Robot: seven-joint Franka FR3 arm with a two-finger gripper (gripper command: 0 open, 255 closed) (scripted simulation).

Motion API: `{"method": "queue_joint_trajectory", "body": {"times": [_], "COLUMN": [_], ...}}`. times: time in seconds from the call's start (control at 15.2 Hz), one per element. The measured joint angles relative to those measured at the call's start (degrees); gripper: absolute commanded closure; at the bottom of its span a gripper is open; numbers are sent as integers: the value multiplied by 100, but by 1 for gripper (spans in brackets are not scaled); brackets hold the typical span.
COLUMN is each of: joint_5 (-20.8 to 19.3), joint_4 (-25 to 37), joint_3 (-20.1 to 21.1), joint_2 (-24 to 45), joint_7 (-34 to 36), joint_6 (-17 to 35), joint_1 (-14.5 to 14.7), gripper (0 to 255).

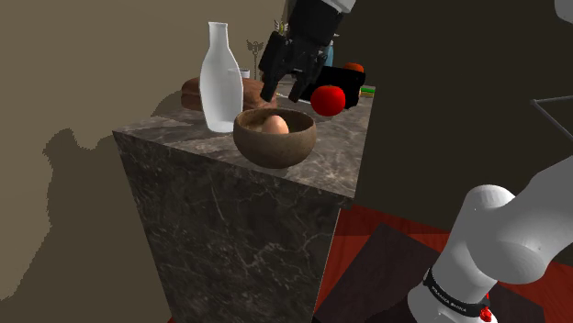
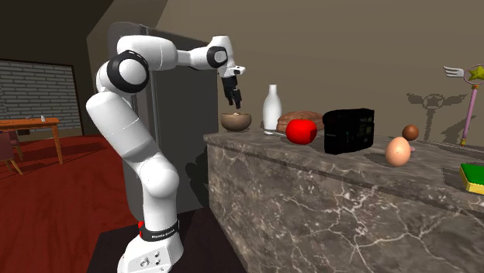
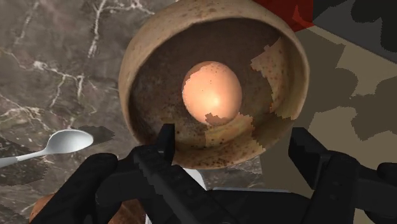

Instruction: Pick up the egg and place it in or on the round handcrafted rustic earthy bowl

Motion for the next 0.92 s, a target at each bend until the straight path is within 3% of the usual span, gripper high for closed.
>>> {"method": "queue_joint_trajectory", "body": {"times": [0.26,0.59,0.92], "joint_5": [0,-26,-34], "joint_4": [0,628,735], "joint_3": [0,-76,-96], "joint_2": [0,2,17], "joint_7": [0,29,23], "joint_6": [0,-622,-723], "joint_1": [0,-13,-19], "gripper": [0,0,0]}}
